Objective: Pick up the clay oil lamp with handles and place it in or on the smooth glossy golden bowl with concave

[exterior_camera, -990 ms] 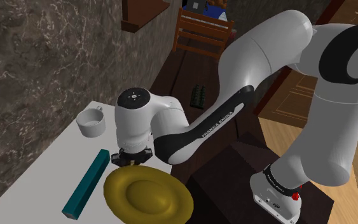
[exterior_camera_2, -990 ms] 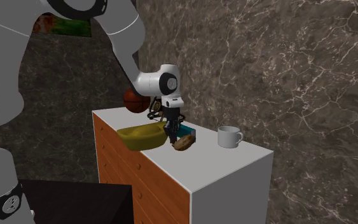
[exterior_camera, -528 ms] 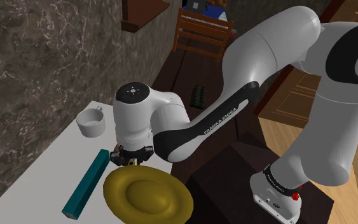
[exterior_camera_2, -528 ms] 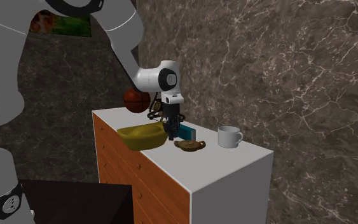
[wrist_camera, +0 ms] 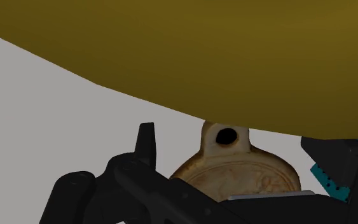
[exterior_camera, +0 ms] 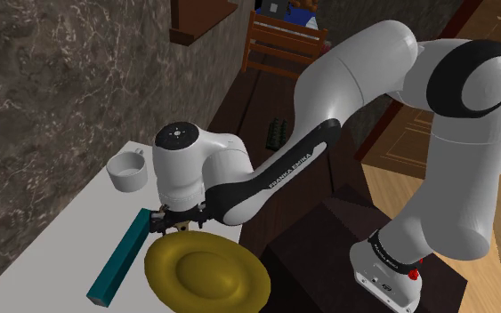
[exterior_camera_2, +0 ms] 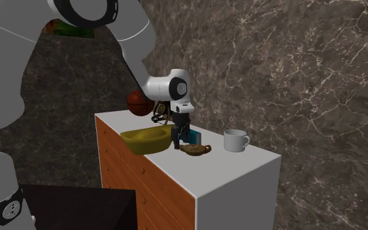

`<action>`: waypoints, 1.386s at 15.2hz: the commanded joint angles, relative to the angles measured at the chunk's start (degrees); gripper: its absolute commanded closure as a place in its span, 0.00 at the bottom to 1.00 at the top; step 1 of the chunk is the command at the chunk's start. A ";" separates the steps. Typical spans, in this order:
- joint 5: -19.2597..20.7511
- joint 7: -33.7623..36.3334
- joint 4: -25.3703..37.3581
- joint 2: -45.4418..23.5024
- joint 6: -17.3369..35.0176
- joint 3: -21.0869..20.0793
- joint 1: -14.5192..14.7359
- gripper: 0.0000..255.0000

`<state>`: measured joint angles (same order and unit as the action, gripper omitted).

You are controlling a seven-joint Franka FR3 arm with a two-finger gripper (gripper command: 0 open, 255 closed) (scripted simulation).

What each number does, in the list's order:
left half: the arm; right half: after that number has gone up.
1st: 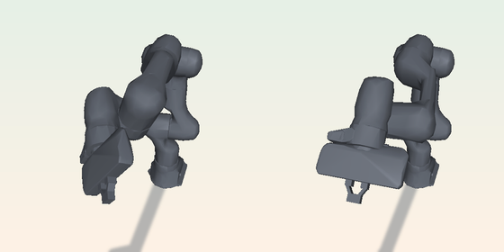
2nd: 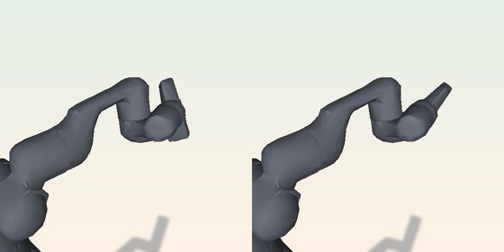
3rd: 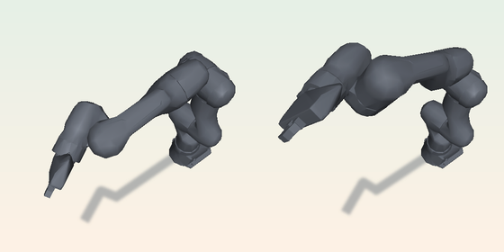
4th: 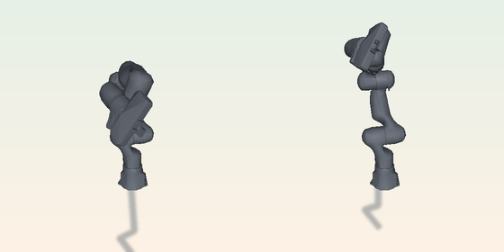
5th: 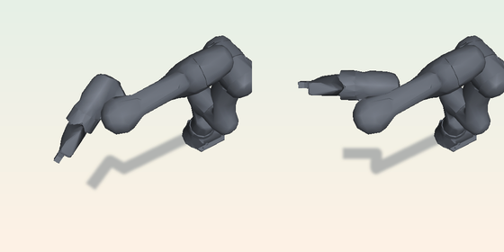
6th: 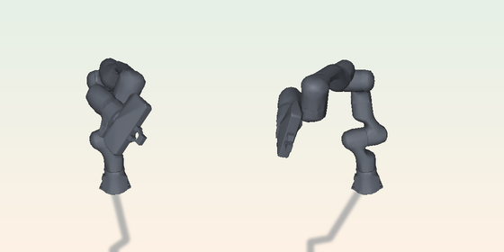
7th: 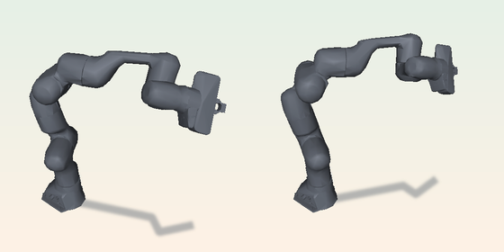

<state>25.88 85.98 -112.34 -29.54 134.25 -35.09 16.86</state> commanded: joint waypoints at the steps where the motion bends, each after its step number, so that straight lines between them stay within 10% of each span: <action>1: 1.09 0.51 -0.08 -1.32 1.26 0.85 0.43 0.00; 9: 1.08 0.50 -0.08 -1.32 1.25 0.85 0.43 0.00; 10: 1.08 0.50 -0.08 -1.32 1.25 0.85 0.43 1.00; 21: 0.19 -0.08 -0.07 -0.21 0.27 0.16 -0.08 1.00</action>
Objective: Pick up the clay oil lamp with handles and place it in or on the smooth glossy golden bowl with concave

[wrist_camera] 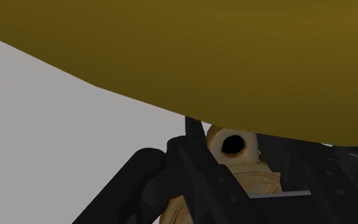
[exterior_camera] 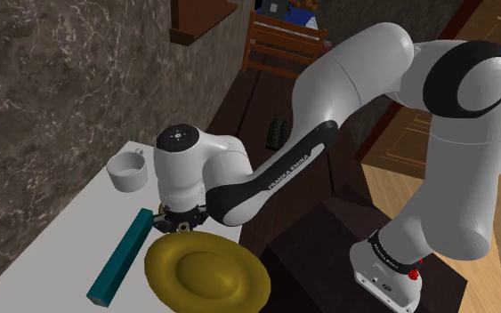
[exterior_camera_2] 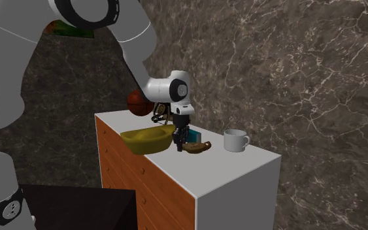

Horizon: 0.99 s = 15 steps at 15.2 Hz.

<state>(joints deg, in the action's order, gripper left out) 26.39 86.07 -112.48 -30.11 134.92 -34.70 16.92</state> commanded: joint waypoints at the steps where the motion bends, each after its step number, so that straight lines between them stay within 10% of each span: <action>1: -0.77 -0.47 0.10 0.91 -0.90 -0.57 -0.39 1.00; 15: -6.95 -4.56 1.81 8.04 -8.44 -4.58 -3.39 1.00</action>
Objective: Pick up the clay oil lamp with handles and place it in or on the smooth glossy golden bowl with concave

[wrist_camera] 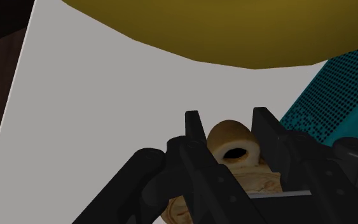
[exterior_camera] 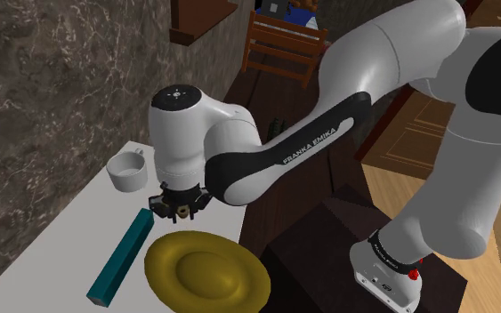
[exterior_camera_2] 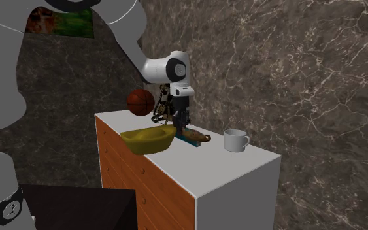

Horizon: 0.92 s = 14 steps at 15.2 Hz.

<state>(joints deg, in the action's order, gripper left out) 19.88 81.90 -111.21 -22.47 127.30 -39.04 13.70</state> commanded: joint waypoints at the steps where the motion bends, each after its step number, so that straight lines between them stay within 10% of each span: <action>1: -0.85 -0.67 0.75 0.86 -1.40 -0.46 -0.35 1.00; 14: -5.59 -3.90 4.87 6.06 -9.37 -2.68 -2.04 1.00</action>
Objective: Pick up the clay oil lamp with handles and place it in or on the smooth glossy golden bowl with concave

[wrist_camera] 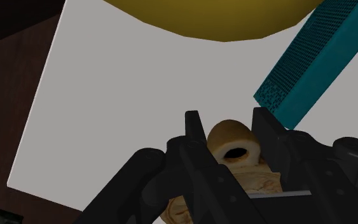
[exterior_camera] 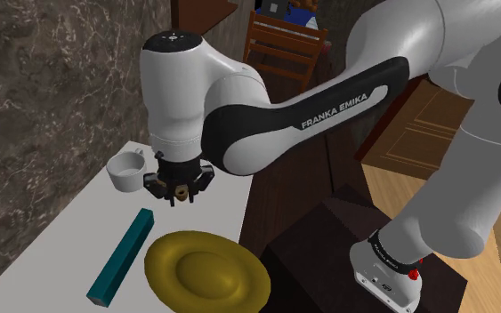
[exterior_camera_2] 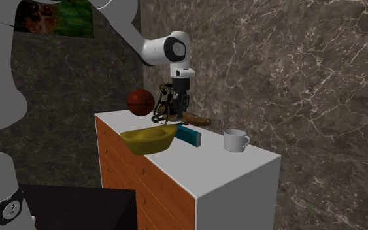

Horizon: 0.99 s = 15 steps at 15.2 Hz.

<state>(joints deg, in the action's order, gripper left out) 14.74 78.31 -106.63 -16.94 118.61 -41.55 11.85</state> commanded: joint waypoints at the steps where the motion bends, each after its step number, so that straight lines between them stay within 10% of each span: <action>1: -0.75 -0.52 0.71 0.86 -1.33 -0.30 -0.28 1.00; 15: -11.67 6.63 -13.84 15.71 2.21 -7.68 3.30 1.00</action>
<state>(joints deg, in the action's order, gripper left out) 4.02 84.12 -119.76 -2.32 120.84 -48.57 14.59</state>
